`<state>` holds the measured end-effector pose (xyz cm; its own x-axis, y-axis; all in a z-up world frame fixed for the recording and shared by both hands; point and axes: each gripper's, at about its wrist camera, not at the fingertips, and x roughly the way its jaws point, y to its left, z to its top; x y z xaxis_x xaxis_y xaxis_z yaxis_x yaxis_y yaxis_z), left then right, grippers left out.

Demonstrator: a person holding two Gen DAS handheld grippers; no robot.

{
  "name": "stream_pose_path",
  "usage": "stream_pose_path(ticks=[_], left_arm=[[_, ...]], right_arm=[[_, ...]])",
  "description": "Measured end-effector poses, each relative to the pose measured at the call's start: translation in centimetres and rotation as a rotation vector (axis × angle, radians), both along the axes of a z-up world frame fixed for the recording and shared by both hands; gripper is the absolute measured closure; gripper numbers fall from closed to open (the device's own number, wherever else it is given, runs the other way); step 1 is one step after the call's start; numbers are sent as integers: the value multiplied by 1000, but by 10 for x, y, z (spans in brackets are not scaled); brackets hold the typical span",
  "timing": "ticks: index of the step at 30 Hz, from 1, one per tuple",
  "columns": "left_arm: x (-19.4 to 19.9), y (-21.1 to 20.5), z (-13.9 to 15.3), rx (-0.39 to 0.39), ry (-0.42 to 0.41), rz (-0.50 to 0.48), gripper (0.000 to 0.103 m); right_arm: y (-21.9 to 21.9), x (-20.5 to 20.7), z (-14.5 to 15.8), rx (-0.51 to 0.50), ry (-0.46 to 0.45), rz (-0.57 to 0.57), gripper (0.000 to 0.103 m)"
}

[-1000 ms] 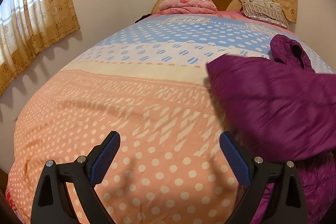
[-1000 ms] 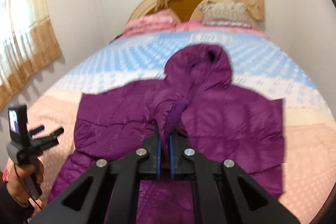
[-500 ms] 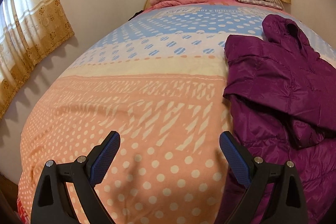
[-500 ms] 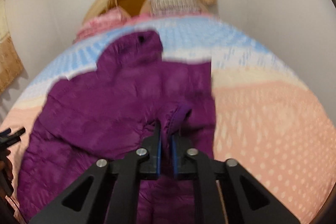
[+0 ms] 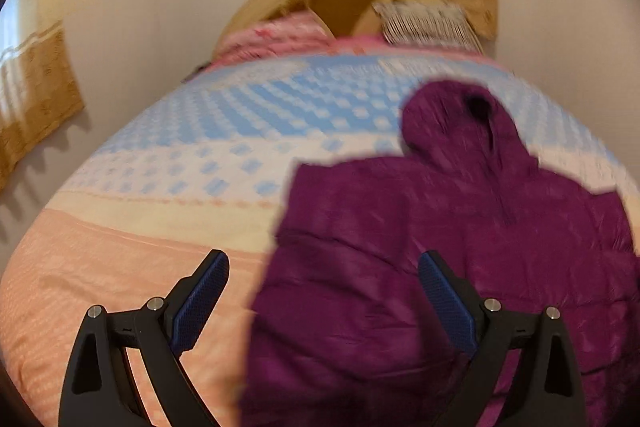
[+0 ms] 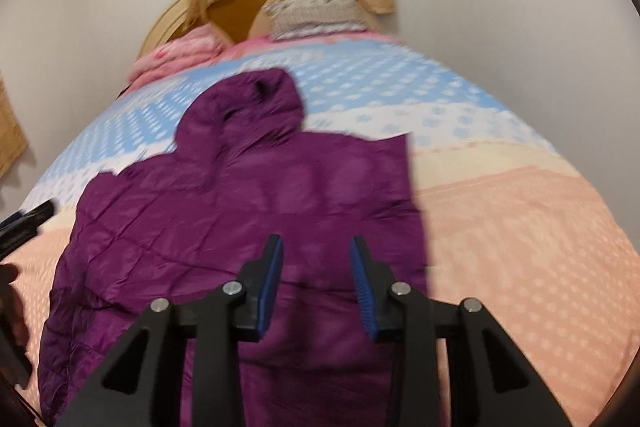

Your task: Fold large clothes

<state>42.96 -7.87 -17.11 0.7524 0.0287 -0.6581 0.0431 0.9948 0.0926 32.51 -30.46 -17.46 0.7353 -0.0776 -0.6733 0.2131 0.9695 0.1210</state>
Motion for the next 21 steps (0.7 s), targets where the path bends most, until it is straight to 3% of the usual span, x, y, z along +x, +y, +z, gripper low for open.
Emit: stream_pose_path(ticks=[3, 4, 13, 21], left_arm=[[16, -13, -41, 55, 86, 15, 7], [18, -12, -47, 35, 106, 12, 7], [23, 0, -54, -56, 151, 16, 2], [23, 3, -52, -68, 146, 23, 1]], right_arm=[[0, 14, -32, -2, 74, -14, 67], [0, 16, -41, -7, 88, -15, 67], [1, 17, -56, -39, 113, -14, 67], [5, 16, -60, -62, 117, -15, 67]])
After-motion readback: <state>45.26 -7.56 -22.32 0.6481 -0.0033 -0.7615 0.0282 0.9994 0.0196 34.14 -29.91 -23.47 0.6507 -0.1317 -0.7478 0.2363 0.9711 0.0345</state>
